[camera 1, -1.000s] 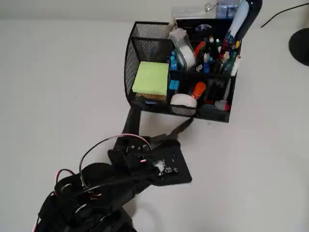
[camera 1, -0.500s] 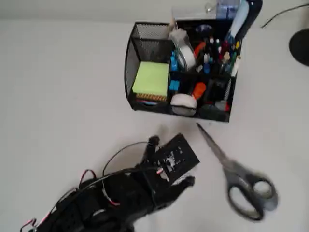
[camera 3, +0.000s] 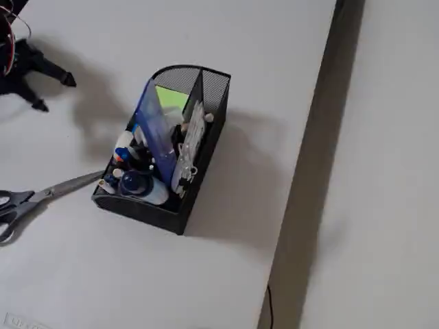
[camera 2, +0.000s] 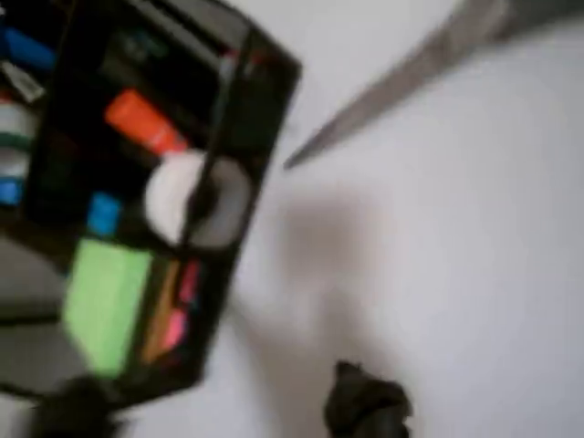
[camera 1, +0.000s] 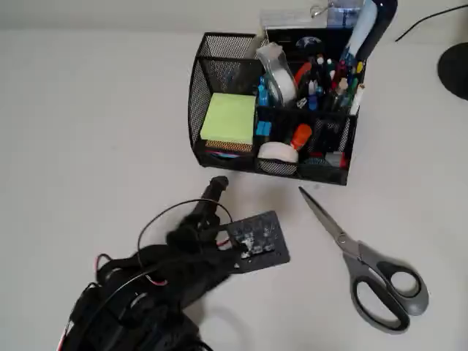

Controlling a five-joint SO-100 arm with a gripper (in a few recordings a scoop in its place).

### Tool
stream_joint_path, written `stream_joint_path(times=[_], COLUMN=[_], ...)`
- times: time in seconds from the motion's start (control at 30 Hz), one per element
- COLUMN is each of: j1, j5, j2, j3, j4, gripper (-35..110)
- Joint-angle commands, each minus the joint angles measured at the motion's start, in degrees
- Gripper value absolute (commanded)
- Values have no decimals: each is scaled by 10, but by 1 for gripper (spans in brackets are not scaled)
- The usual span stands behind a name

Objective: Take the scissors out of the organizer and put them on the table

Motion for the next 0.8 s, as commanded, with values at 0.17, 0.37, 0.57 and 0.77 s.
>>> stream_joint_path(times=[0.17,0.37,0.57,0.77], j1=[-92,-98,-120,-120], j5=[184,201,182,182], j2=[-4,-3,-3,-3], j3=[15,48,47,47], j4=[87,74,76,76], gripper=[0,0,0,0])
